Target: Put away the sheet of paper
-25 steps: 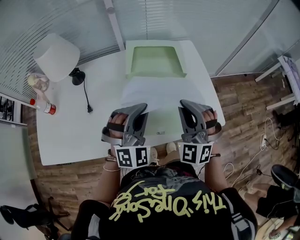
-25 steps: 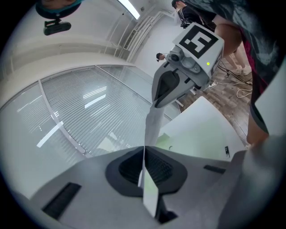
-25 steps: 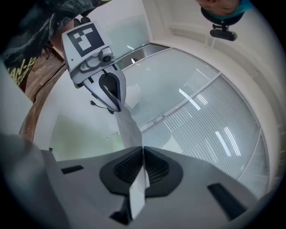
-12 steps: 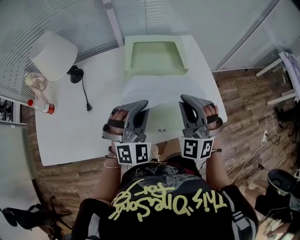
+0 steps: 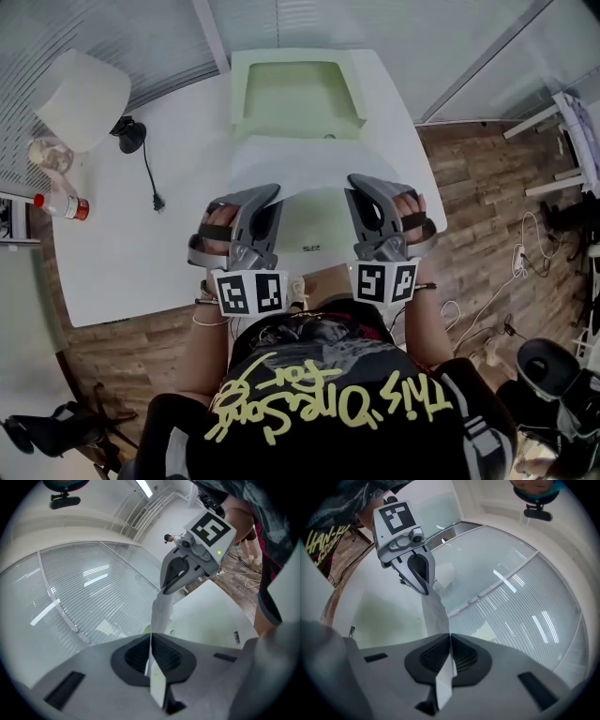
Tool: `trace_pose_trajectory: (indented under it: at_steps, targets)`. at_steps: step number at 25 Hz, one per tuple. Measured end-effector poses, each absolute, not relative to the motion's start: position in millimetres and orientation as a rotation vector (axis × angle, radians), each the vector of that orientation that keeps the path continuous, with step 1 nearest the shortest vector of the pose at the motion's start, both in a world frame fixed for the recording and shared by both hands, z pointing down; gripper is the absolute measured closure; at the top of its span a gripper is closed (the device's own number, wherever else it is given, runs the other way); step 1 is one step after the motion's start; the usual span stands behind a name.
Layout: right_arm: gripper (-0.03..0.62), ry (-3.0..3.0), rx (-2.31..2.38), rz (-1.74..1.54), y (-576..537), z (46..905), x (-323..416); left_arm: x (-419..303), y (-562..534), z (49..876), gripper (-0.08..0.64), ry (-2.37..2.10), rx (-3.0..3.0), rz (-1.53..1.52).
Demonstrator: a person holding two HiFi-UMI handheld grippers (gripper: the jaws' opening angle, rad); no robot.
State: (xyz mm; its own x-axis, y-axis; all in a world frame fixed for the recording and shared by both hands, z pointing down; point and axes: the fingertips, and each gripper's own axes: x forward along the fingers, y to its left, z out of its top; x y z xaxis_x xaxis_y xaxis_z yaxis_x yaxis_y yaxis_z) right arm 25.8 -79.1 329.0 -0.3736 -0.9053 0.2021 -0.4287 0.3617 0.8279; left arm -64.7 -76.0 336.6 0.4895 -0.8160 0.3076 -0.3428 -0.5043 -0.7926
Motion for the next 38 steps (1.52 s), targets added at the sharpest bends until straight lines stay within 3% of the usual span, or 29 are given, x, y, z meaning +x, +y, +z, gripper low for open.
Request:
trace_pose_trajectory:
  at_steps: [38]
  targets:
    - [0.583, -2.025, 0.993, -0.823, -122.3, 376.1, 22.3, -68.2, -115.5, 383.4, 0.552, 0.966, -2.122, -1.059]
